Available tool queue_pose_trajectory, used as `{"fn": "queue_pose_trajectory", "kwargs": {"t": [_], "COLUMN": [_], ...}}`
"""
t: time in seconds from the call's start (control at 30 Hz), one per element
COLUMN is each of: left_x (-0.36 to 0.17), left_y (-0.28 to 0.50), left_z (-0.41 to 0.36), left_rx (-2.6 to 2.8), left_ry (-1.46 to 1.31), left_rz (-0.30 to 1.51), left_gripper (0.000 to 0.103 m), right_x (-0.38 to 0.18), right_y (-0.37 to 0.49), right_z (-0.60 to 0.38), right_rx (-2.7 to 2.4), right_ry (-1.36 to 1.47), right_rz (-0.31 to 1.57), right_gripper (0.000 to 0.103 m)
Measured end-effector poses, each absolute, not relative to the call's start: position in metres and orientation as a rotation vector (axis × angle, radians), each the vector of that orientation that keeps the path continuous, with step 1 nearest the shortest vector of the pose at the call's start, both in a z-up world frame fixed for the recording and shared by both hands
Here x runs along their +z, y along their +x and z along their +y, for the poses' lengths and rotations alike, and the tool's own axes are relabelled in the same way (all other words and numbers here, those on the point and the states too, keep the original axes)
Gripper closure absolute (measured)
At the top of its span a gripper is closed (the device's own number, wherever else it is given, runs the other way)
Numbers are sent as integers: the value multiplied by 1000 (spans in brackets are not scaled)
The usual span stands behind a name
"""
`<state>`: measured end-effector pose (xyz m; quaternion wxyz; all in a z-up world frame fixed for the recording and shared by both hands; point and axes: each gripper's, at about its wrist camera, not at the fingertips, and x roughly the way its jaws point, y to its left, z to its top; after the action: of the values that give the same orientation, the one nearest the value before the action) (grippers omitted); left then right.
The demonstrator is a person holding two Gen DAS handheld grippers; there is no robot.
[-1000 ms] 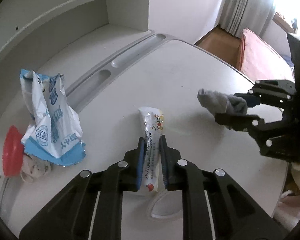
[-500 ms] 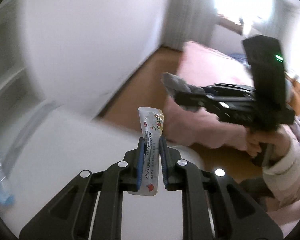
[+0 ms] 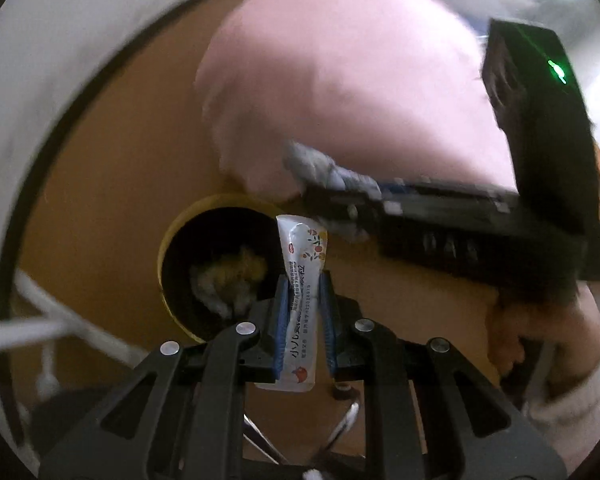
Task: Collect trash
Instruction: 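Carry tube and sock over the black bin and open both tools, then return both tools to the desk toward the red lid and tape ring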
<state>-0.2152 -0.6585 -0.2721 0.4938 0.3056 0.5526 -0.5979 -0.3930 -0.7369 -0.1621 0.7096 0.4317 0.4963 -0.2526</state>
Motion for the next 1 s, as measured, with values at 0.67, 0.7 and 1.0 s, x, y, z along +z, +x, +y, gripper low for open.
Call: {"fn": "queue_pose_trajectory", "kwargs": {"t": [0.67,0.7,1.0], "left_x": [-339,-326,-93], "left_y": [-219,-223,-246], "left_z": [-669,-668,-569], "left_rx": [-1311,-1333,-1663], "left_ry": [714,715,487], "left_rz": [1418,1396,814], "left_gripper": [13,13,7], "right_x": [-266,-257,-63], "right_y": [-436,-441,-416], "right_z": [-754,-757,-724], "right_rx": [-669,-698,-1018], "right_ry": [1241,1250,671], "right_rz": [1132,1104,794], "right_gripper": [14,14,7]}}
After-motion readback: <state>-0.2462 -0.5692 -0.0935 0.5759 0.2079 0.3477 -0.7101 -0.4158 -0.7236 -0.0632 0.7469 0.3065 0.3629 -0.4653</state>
